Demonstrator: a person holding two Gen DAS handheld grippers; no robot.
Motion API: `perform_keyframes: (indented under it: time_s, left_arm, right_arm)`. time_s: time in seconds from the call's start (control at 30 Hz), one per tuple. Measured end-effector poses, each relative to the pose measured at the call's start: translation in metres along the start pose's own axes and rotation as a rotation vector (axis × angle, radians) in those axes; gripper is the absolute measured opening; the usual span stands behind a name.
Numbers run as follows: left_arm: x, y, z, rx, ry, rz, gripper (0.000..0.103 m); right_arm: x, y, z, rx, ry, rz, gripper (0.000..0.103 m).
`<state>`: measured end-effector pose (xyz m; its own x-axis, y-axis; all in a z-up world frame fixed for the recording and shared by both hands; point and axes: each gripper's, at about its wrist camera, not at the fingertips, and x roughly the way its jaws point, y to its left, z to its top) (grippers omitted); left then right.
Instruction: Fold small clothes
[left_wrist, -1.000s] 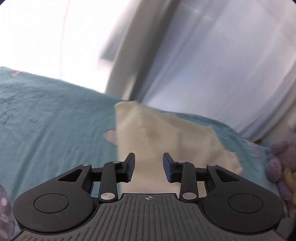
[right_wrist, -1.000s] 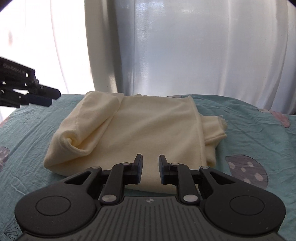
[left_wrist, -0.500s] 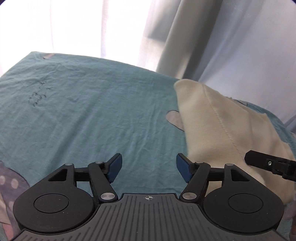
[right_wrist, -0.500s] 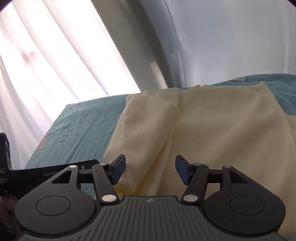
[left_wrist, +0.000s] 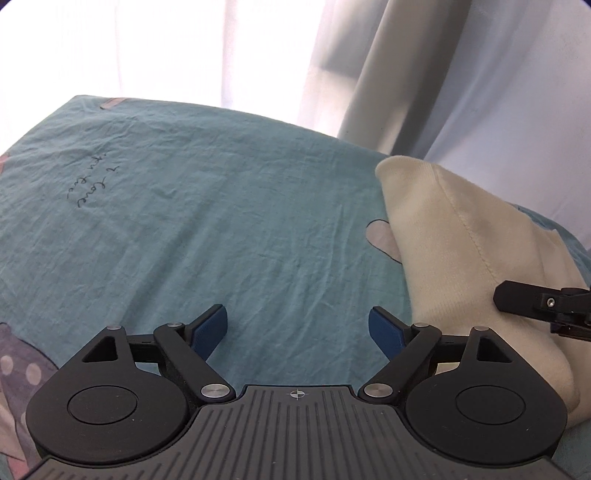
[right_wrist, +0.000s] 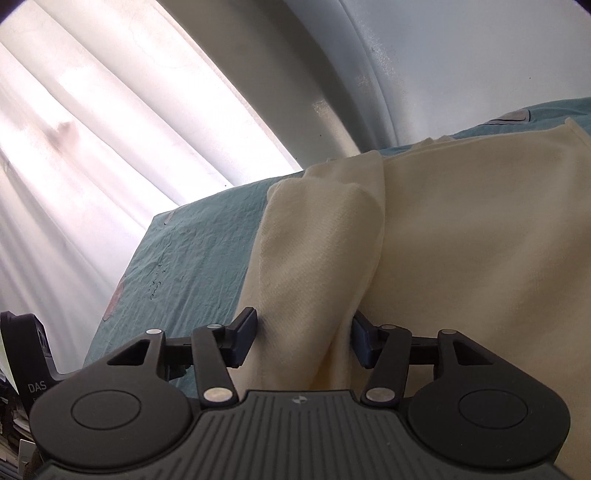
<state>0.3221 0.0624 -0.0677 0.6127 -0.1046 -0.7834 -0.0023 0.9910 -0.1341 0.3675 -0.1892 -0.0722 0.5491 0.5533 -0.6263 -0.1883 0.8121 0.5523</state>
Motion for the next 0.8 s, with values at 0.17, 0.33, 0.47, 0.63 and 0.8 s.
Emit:
perform_keyframes:
  time_s: [0.17, 0.33, 0.47, 0.63, 0.8]
  left_arm:
    - [-0.003, -0.002, -0.002, 0.015, 0.008, 0.022, 0.090]
    - [-0.025, -0.014, -0.001, 0.055, -0.035, -0.021, 0.091]
    - [-0.034, -0.046, -0.007, 0.132, -0.042, -0.107, 0.094]
    - [-0.017, -0.090, -0.020, 0.193, 0.035, -0.181, 0.093]
    - [-0.005, -0.097, -0.026, 0.181, 0.074, -0.141, 0.093]
  right_arm:
    - [0.000, 0.025, -0.006, -0.153, -0.038, -0.067, 0.019]
    - [-0.042, 0.053, -0.012, -0.336, -0.211, -0.191, 0.014]
    - [-0.089, 0.030, -0.020, -0.291, -0.326, -0.312, 0.013]
    - [-0.089, -0.026, -0.031, -0.187, -0.232, -0.461, 0.016]
    - [-0.104, -0.066, -0.033, 0.046, -0.216, -0.295, 0.050]
